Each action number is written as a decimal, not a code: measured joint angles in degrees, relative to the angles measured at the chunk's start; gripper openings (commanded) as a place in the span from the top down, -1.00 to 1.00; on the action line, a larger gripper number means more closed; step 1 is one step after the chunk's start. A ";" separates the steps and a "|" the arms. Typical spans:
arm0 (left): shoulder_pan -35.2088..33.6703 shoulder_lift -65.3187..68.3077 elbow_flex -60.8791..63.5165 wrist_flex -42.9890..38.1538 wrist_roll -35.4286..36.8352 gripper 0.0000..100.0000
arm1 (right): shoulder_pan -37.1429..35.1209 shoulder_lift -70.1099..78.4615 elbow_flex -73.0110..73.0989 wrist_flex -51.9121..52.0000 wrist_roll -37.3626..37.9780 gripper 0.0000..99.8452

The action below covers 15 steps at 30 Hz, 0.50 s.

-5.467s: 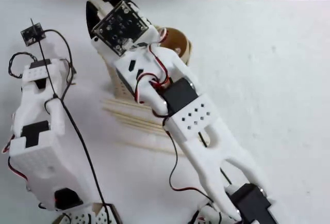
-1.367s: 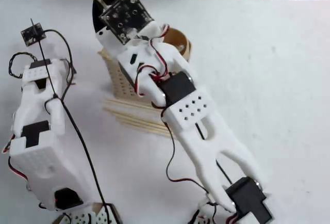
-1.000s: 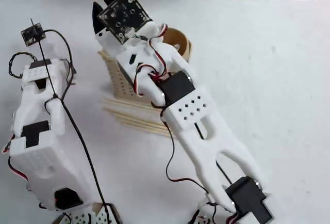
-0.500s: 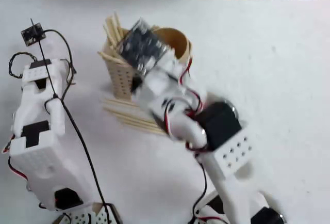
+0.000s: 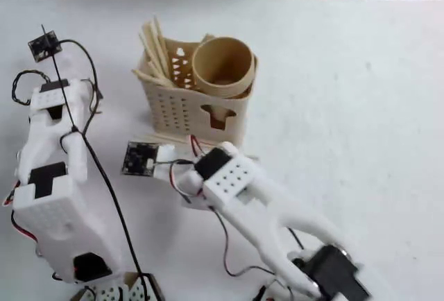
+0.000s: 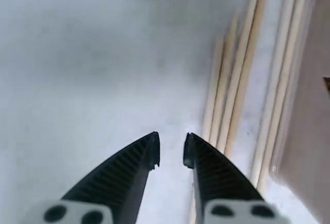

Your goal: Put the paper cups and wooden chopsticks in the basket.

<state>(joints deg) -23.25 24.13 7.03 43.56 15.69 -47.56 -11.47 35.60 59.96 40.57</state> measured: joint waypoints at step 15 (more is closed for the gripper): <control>0.00 0.00 0.00 0.00 0.00 0.76 | 10.64 8.09 0.79 -12.66 -7.56 0.71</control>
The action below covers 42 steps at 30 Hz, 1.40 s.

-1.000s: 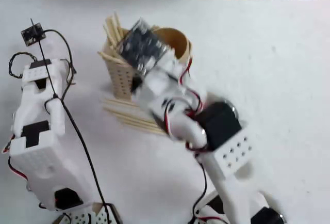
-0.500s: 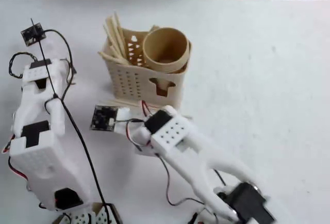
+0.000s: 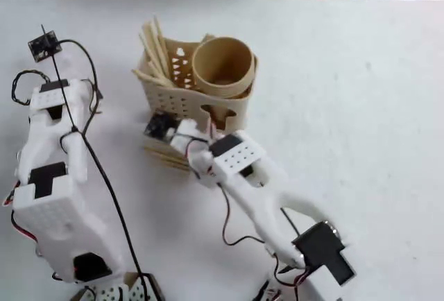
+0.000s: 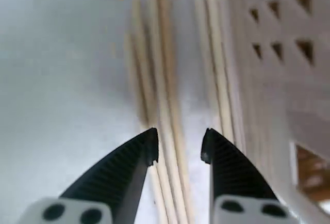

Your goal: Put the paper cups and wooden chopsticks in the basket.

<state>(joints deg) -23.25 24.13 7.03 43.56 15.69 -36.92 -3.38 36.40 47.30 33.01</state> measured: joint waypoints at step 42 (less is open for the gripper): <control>0.00 0.00 0.00 0.00 0.00 0.76 | 31.74 -14.59 16.09 1.76 -35.78 0.93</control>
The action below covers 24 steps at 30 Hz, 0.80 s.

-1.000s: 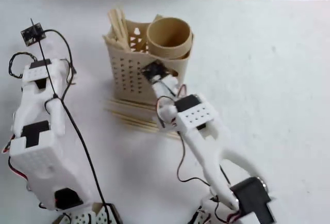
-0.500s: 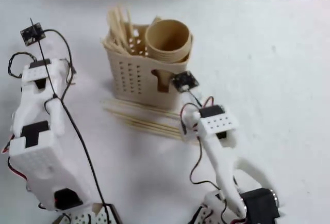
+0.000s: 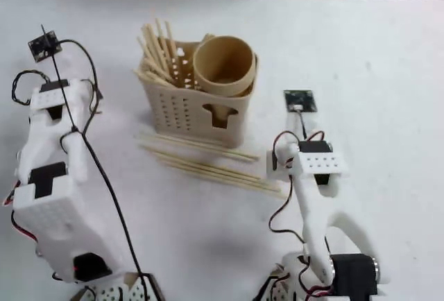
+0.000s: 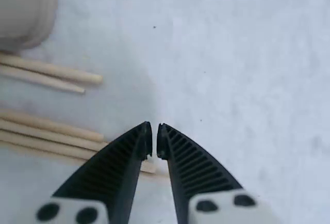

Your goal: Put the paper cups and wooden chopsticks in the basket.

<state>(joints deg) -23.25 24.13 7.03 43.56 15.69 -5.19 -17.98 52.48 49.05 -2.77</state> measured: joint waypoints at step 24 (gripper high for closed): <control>0.00 0.00 0.00 0.00 0.00 0.76 | -8.44 10.90 0.09 -26.99 -13.19 0.94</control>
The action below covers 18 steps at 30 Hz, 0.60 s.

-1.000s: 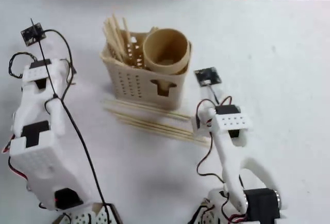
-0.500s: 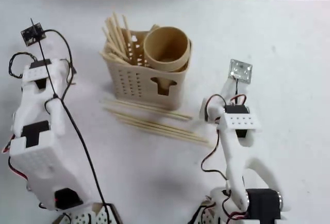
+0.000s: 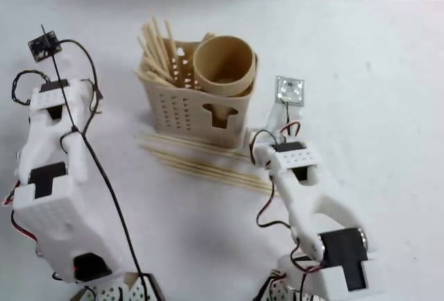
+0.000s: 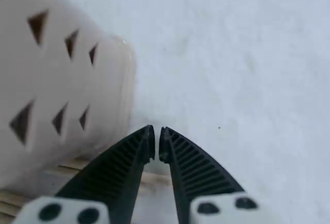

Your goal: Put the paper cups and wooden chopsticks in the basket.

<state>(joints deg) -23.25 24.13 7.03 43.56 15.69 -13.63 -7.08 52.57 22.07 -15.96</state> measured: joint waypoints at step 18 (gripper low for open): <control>0.00 0.00 0.00 0.00 0.00 0.76 | -4.75 -2.37 0.79 13.80 16.44 0.97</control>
<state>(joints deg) -23.25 24.13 7.03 43.56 15.69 -18.37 -9.45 53.36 35.87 0.48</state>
